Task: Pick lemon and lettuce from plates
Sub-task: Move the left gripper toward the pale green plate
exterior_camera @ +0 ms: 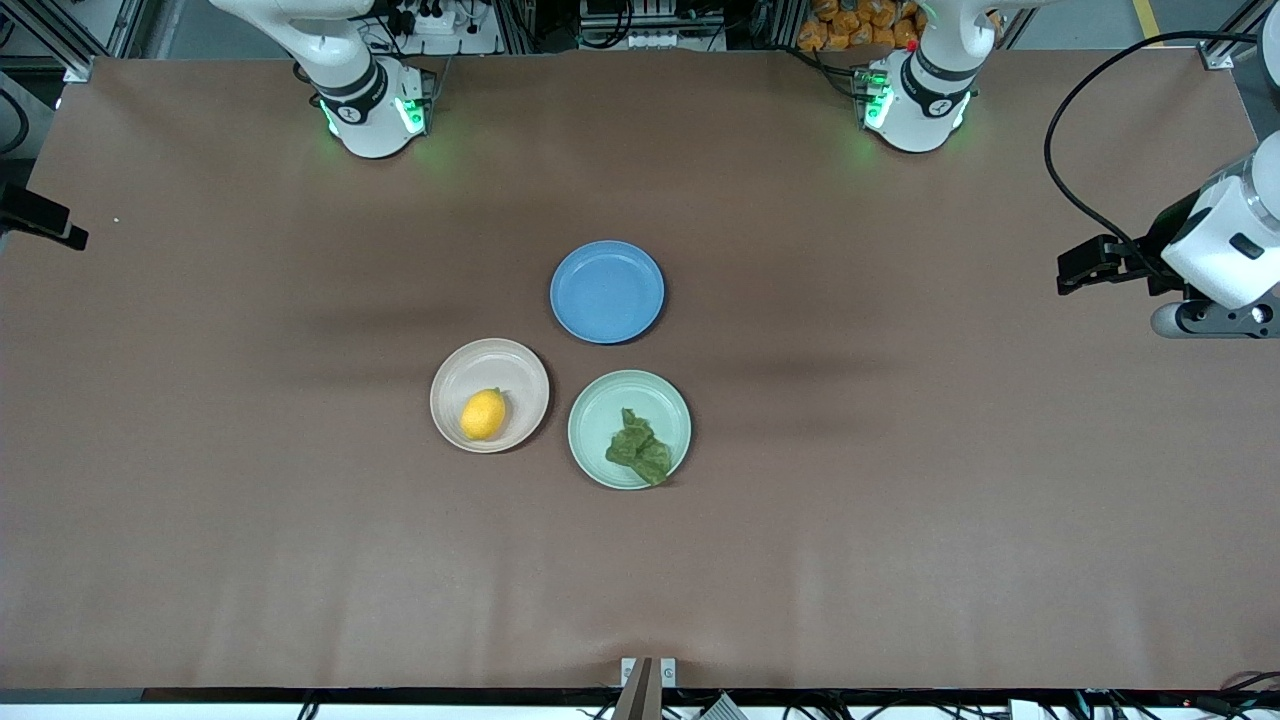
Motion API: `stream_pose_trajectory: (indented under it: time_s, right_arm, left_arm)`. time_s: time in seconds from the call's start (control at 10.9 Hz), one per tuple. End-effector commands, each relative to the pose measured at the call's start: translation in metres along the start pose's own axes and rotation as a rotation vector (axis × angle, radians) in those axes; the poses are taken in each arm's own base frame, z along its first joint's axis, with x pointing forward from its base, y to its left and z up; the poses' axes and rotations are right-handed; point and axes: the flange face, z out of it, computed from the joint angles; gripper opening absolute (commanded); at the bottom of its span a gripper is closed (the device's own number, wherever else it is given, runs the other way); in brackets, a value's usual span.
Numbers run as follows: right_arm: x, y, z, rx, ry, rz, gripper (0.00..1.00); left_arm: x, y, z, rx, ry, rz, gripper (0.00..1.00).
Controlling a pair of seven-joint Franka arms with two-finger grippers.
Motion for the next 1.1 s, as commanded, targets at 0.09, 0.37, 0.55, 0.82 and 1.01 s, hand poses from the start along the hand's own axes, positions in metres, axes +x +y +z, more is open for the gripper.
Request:
stream_pose_trajectory:
  time_s: [0.09,0.37,0.55,0.82,1.01]
  right_arm:
    - [-0.003,0.001,-0.002,-0.001,-0.001,0.006,1.00]
    - [-0.004,0.002,-0.001,-0.001,-0.006,0.008,1.00]
    - [-0.004,0.002,0.005,0.004,-0.017,0.008,1.00]
    - [-0.002,0.003,0.017,0.009,-0.035,0.009,1.00]
    - [0.000,0.003,0.027,0.010,-0.048,0.012,1.00]
  left_arm:
    - [-0.002,0.001,-0.001,0.003,0.008,0.009,1.00]
    - [-0.001,0.000,0.000,0.003,0.006,0.008,1.00]
    - [-0.001,0.000,0.001,0.005,0.006,0.009,1.00]
    - [0.001,0.001,0.005,0.003,-0.001,0.010,1.00]
    - [0.007,0.005,0.014,0.003,-0.015,0.015,1.00]
